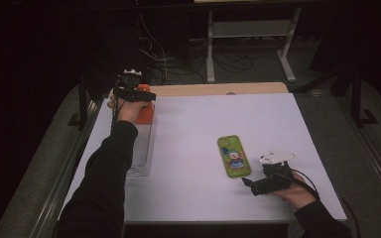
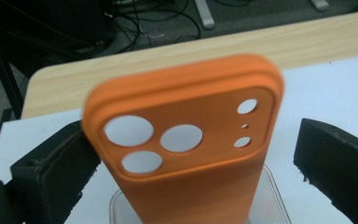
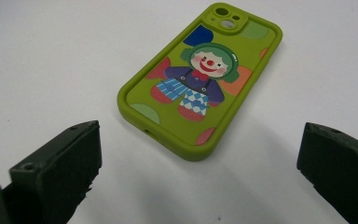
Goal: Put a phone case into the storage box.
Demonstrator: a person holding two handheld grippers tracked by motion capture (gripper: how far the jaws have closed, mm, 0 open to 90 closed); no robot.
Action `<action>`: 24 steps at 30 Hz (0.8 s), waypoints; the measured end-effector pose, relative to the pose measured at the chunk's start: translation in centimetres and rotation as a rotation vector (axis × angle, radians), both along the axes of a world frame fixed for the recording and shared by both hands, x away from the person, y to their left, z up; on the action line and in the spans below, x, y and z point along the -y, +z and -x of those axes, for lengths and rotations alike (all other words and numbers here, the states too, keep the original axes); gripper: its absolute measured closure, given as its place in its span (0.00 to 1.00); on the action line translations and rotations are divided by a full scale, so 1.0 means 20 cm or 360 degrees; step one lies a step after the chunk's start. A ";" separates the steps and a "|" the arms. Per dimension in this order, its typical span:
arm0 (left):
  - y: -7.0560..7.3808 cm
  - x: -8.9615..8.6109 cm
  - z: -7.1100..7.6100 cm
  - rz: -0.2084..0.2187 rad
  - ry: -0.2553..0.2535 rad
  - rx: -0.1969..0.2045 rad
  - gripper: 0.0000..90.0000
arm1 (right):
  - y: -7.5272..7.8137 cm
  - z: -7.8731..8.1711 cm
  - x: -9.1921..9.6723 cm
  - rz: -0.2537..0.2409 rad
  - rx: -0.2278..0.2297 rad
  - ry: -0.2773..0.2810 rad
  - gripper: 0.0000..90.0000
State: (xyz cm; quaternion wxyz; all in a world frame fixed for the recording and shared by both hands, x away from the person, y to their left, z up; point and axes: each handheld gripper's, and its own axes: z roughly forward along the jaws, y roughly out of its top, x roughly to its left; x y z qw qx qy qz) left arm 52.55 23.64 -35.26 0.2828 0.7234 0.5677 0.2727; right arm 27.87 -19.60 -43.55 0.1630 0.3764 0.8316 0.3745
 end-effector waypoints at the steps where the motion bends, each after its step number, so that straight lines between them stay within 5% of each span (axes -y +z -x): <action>1: 0.01 0.00 0.00 -0.0006 -0.0005 0.0008 0.00 | 0.00 0.00 0.00 0.0000 0.0000 0.0000 0.00; 13: 0.07 -0.07 0.13 0.0031 -0.0148 -0.0039 0.00 | -0.01 -0.01 -0.01 -0.0012 -0.0018 -0.0006 0.00; 24: 0.16 -0.02 0.40 0.0148 -0.0522 0.0007 0.00 | -0.01 -0.02 -0.02 -0.0025 -0.0033 0.0006 0.00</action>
